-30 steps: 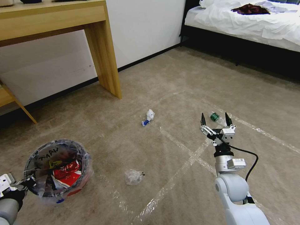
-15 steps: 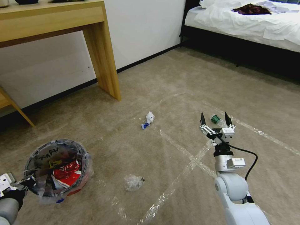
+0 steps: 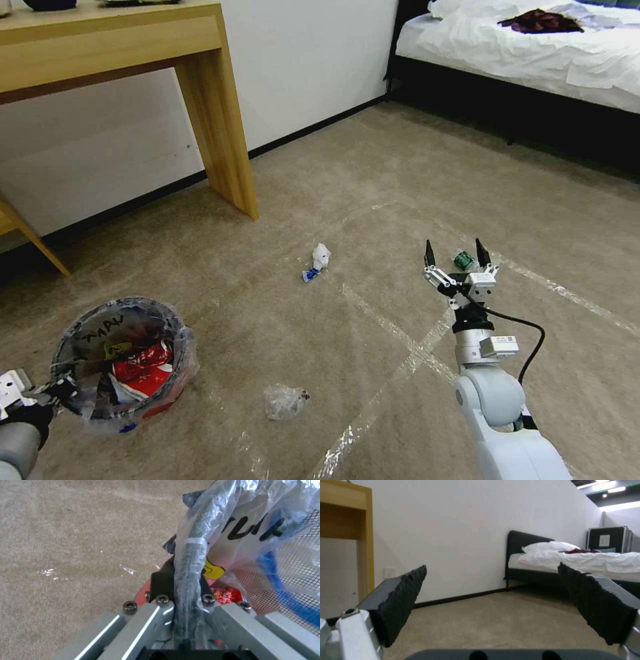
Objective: Pick up the trash bin and place the garbage on the floor into it.
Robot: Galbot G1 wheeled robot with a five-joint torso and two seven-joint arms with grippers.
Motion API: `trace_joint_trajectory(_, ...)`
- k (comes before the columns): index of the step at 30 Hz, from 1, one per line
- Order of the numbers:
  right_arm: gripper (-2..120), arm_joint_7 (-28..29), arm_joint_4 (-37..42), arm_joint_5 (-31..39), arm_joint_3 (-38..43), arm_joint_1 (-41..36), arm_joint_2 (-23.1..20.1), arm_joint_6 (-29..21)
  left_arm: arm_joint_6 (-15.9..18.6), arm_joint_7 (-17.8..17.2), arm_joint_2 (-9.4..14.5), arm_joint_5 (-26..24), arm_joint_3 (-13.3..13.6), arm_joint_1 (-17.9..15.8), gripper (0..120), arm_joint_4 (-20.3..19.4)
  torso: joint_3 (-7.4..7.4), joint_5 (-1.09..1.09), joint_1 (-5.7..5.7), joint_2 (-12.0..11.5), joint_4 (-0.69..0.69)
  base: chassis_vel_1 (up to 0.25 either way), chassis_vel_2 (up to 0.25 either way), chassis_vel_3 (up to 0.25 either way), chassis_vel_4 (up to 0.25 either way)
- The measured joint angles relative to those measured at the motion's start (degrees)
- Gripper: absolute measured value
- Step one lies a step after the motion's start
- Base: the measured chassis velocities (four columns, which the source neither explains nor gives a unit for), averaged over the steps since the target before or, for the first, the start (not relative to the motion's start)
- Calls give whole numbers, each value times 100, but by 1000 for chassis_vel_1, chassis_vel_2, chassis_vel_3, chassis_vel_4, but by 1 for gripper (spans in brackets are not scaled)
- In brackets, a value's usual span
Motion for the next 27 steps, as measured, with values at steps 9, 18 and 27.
trace_joint_trajectory(9, 100, 68, -19, 91, -238, 128, -307, -149, 0, 6, -17, 35, 6, 20, 0, 35, 0, 0, 0, 0, 1, 0, 0, 0, 0)
trace_joint_trajectory(18, 100, 406, -29, 1066, -1318, 628, -1700, -1169, 0, 14, -20, 52, 13, 41, 0, 43, 0, 0, 0, 0, 0, 0, 0, 0, 0)
trace_joint_trajectory(27, 100, 898, 261, 1888, -2527, 1126, -2525, -3185, -3, 64, -81, 159, 119, 19, 0, 45, 0, -1, 0, 0, 1, 0, 0, 0, 0)
